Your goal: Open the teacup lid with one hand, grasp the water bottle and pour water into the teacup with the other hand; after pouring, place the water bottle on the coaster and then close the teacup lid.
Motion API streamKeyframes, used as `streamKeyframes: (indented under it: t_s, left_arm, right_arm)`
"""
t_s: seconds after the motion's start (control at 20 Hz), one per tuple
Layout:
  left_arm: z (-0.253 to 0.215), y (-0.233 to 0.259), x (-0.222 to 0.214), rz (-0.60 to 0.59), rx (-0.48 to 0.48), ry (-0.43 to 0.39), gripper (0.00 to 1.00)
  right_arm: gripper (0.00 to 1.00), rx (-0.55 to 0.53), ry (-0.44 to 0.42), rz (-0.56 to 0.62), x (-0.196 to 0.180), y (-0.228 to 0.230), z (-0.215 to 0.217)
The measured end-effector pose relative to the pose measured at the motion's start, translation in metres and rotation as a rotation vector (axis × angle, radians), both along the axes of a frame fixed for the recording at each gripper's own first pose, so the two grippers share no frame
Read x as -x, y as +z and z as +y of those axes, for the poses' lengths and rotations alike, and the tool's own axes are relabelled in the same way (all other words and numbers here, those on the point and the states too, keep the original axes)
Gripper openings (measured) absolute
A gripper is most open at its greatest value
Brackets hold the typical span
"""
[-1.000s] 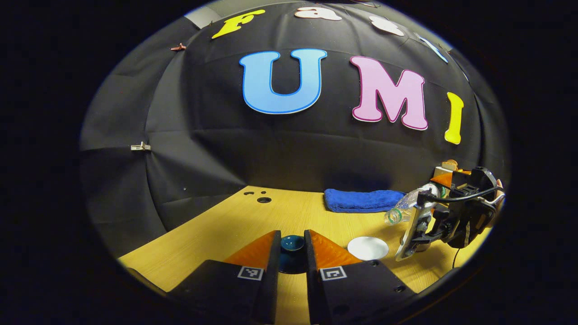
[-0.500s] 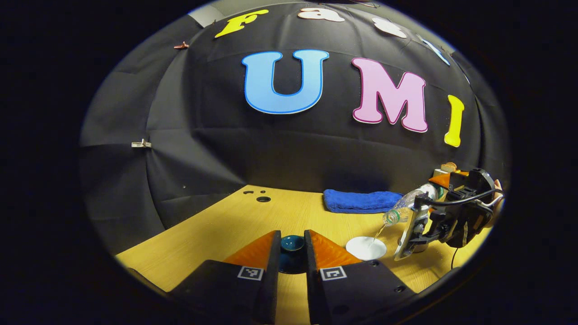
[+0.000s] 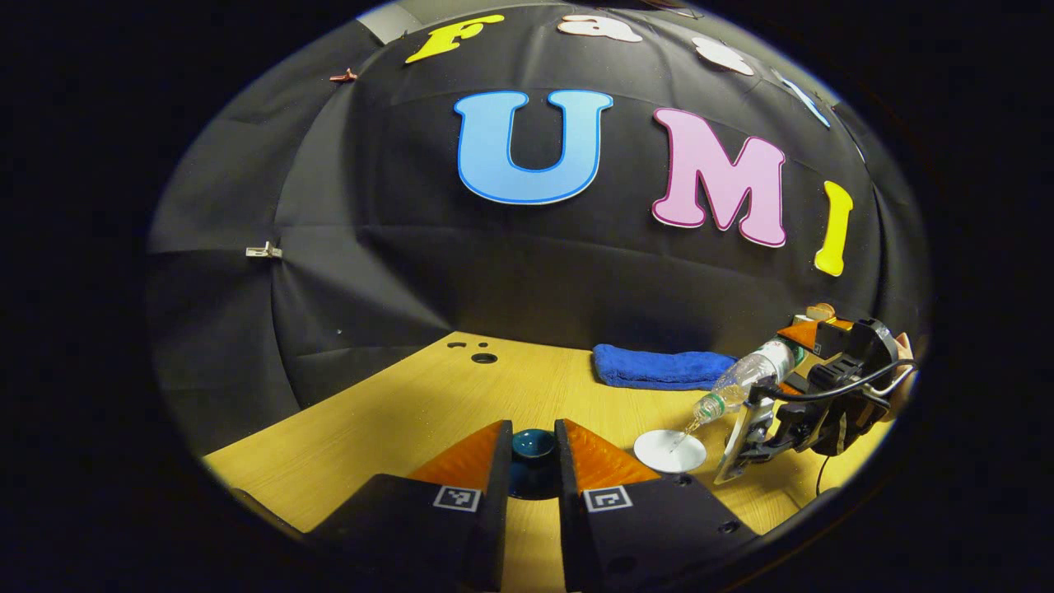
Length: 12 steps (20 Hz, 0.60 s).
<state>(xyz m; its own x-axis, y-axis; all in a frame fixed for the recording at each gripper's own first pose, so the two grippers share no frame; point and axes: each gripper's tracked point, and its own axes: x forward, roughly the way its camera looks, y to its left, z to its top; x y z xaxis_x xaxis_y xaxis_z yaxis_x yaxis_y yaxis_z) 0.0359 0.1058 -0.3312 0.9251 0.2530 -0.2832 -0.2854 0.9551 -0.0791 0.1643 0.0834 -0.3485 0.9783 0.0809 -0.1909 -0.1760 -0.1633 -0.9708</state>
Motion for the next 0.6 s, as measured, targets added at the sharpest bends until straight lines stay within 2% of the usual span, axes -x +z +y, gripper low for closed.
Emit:
streamKeyframes:
  t_s: [0.05, 0.15, 0.25, 0.6]
  left_arm:
    - [-0.0001, -0.0006, 0.0006, 0.001, 0.0, 0.0, 0.27]
    - [-0.0002, 0.0007, 0.0009, -0.004, 0.001, 0.001, 0.31]
    - [-0.0004, 0.0016, 0.0025, -0.005, 0.001, 0.001, 0.27]
    - [-0.0017, 0.0015, 0.0054, -0.005, 0.012, -0.003, 0.27]
  right_arm:
    - [0.73, 0.002, 0.003, -0.003, 0.0006, 0.0001, 0.0002]
    - [0.74, 0.018, 0.015, -0.028, -0.0004, 0.0037, 0.0005]
    - [0.74, 0.035, 0.029, -0.051, 0.0003, 0.0035, 0.0023]
    - [0.73, 0.066, 0.072, -0.092, 0.0022, 0.0088, 0.0072]
